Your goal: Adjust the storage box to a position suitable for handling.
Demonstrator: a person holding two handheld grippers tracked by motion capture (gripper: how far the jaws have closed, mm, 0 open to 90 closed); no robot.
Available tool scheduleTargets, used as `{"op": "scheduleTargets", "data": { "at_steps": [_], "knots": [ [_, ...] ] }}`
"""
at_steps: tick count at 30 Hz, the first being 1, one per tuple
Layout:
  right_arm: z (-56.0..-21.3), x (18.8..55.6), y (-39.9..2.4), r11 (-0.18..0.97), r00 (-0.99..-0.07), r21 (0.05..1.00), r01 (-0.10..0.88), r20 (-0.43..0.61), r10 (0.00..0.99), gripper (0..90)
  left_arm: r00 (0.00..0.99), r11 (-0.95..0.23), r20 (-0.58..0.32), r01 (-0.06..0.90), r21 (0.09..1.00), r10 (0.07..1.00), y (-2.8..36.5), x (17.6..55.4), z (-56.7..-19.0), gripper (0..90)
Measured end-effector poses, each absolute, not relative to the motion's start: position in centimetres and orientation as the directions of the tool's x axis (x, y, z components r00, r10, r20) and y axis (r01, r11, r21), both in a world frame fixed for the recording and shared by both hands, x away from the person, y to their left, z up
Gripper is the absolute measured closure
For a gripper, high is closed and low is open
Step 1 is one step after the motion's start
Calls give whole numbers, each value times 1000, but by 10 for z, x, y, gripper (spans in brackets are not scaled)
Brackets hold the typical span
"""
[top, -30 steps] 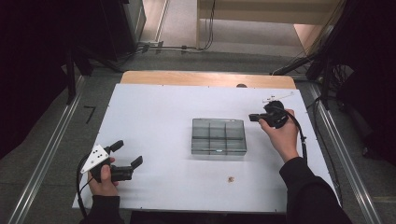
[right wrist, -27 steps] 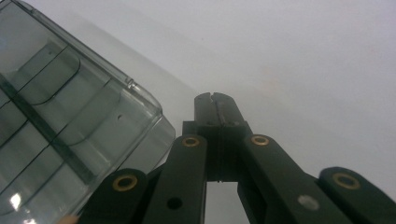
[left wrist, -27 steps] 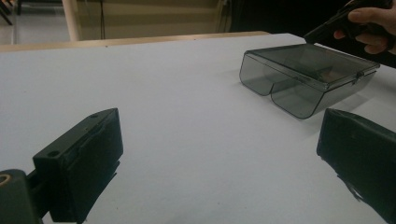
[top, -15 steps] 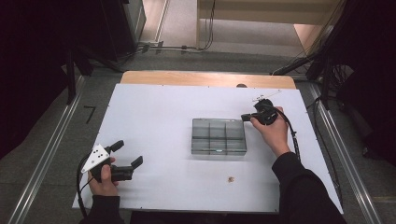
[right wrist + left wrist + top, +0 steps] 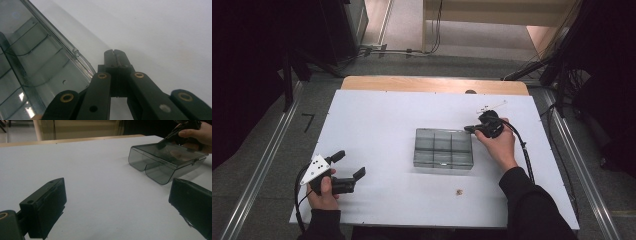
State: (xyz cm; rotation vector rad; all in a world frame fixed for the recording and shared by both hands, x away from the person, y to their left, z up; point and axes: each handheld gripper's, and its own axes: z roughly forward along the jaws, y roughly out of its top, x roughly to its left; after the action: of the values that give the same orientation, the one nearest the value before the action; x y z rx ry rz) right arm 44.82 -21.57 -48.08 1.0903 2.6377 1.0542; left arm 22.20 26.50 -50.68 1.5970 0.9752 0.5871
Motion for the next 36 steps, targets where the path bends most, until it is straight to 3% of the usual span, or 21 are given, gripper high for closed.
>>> {"op": "scheduleTargets", "data": {
  "at_steps": [19, 36],
  "knots": [
    [-491, 430, -195, 534, -799, 657, 533, 183, 573, 876, 527, -33, -140, 306, 952, 838, 260, 224, -503, 19],
    [-494, 412, -169, 557, -836, 670, 491, 183, 517, 875, 571, -50, -237, 441, 896, 786, 217, 251, -497, 88]
  ]
}}
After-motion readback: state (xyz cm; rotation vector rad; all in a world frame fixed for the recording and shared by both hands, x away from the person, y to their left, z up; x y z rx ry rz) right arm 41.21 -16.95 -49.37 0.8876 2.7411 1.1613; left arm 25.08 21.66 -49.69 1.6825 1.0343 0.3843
